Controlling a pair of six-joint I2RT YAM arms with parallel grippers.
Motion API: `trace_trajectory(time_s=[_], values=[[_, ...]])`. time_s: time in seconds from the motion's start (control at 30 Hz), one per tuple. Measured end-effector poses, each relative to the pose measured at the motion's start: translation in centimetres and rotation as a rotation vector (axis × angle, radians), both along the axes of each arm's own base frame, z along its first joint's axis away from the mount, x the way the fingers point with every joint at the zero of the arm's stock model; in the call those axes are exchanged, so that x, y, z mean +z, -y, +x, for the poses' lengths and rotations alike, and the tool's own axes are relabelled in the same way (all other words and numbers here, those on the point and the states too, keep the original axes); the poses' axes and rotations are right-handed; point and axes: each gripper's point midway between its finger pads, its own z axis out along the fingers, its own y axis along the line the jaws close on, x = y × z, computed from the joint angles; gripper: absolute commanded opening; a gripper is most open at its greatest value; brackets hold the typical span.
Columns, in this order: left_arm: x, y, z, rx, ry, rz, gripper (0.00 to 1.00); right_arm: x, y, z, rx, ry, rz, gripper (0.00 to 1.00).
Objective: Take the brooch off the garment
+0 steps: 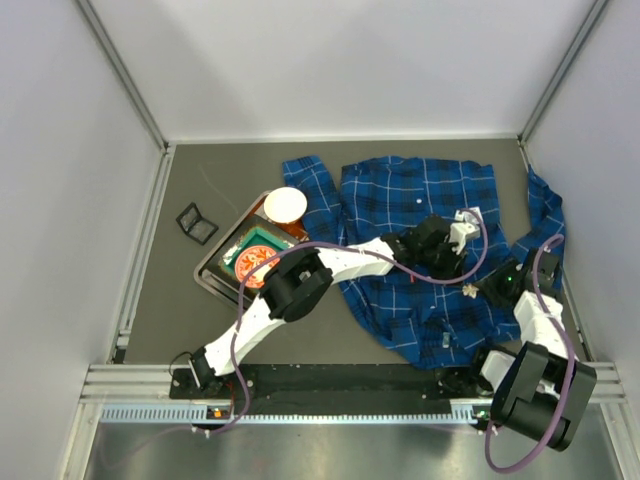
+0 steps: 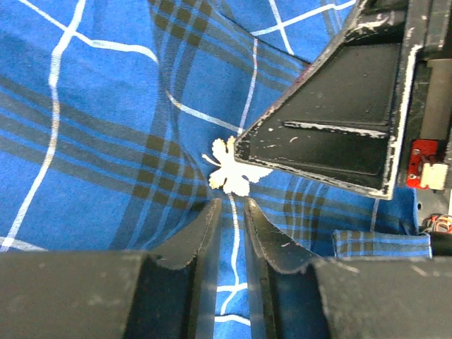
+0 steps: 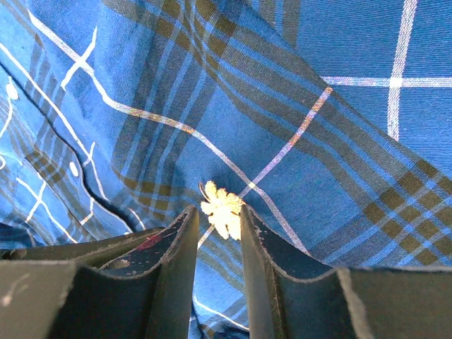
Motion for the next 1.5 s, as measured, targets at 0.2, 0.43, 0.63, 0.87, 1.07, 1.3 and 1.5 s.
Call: trace_trajectory(time_s=[0.2,0.43,0.63,0.87,1.07,1.3,1.5], values=[[0.3,0.6,-1.0,-0.023,0.003,-0.014,0.23,0.0,1.0,-0.2,-0.006,-0.019,-0.059,0.45],[-0.5,0.7,-1.1,-0.015,0.015,0.003,0.23,1.1,1.0,-0.1,0.024,0.003,-0.165,0.62],[-0.6,0.1,0.2,-0.001,0.022,0.007,0.22,2.2,-0.3,-0.5,0.068,-0.048,-0.324,0.35],[-1.1,-1.9,3.2,0.026,-0.003,0.017,0.19,1.8,0.6,-1.8,0.017,-0.197,-0.404,0.21],[-1.3,-3.1,4.8,0.048,-0.019,0.024,0.19,0.4,-0.3,-2.2,0.096,-0.319,-0.452,0.28],[-1.1,-3.0,4.3,0.025,-0.041,0.016,0.19,0.0,-1.2,-3.3,0.166,-0.378,-0.525,0.44],[-1.0,-3.0,4.1,0.027,-0.07,0.01,0.19,0.0,-1.2,-2.6,0.202,-0.433,-0.578,0.49]])
